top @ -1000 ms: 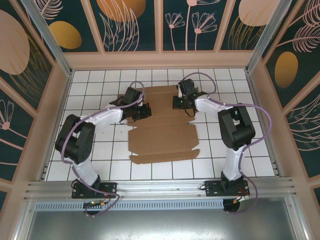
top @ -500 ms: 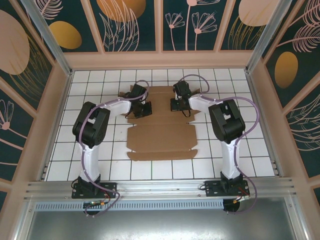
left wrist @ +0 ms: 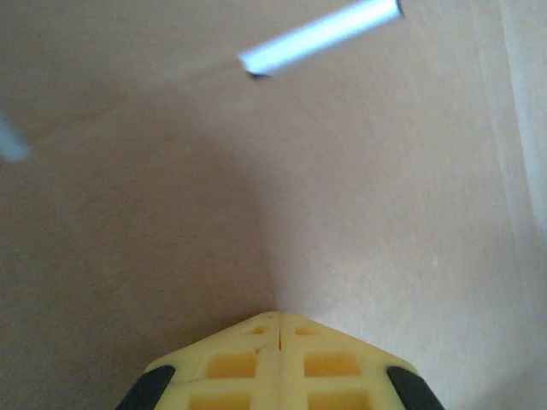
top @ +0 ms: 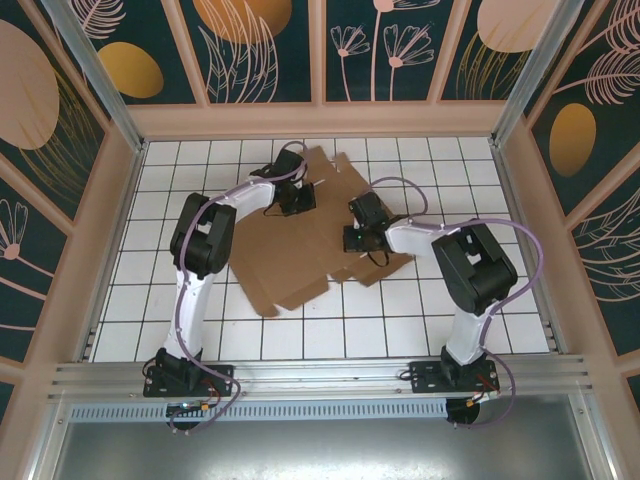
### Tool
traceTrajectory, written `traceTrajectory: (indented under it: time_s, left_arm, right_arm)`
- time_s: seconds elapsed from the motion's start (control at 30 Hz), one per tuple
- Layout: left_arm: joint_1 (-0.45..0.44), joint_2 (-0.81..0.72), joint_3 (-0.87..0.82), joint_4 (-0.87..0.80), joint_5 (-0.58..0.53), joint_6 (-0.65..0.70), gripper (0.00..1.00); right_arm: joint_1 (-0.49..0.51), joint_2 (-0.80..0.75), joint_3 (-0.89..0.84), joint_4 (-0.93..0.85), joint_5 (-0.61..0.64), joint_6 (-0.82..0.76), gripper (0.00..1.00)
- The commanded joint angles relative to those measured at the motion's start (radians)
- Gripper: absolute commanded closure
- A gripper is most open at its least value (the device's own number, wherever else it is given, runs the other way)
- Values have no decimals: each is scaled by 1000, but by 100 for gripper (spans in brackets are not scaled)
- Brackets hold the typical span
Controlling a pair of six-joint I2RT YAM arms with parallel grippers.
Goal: Fold the paper box
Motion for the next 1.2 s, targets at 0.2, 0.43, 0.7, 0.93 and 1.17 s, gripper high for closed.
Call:
traceTrajectory:
  time_s: [0.2, 0.43, 0.7, 0.93, 1.17]
  left_arm:
    - [17, -191, -111, 50, 44, 53, 97]
    - [95, -414, -390, 137, 44, -6, 99]
    - [96, -360, -508, 163, 63, -13, 100]
    - [101, -299, -514, 151, 40, -13, 100]
    - [103, -264, -531, 158, 28, -22, 100]
  right_arm:
    - [-65, -168, -2, -76, -99, -8, 64]
    - [-245, -196, 40, -1, -135, -73, 29]
    - [-351, -19, 146, -23, -116, -194, 21]
    - [-417, 79, 184, -35, -274, -227, 22]
    - [-440, 144, 160, 8, -463, -178, 33]
